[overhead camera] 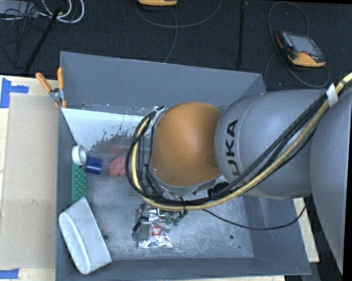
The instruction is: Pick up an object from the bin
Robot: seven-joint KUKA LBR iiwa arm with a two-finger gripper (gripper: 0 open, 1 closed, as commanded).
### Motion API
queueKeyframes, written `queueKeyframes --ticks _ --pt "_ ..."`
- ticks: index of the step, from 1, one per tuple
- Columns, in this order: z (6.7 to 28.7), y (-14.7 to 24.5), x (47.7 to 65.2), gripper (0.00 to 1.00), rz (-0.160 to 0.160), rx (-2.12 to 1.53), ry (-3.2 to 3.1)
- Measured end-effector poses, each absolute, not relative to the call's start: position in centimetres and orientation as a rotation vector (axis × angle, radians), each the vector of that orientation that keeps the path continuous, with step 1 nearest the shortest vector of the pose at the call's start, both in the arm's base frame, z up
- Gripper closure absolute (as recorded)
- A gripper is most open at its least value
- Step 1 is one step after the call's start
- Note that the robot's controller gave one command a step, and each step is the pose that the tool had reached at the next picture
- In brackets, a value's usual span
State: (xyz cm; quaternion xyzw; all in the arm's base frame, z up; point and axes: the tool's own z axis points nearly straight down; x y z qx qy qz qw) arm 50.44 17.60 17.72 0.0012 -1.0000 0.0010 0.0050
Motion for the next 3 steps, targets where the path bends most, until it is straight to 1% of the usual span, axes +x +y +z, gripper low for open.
queueKeyframes --ticks 1,2,3 --pt "6.6 10.1 48.8 0.0 0.001 0.233 -3.128" --pt "10.1 8.9 48.3 0.0 0.0 0.315 -3.127" --pt "9.9 9.7 47.6 0.0 0.0 0.18 -3.133"
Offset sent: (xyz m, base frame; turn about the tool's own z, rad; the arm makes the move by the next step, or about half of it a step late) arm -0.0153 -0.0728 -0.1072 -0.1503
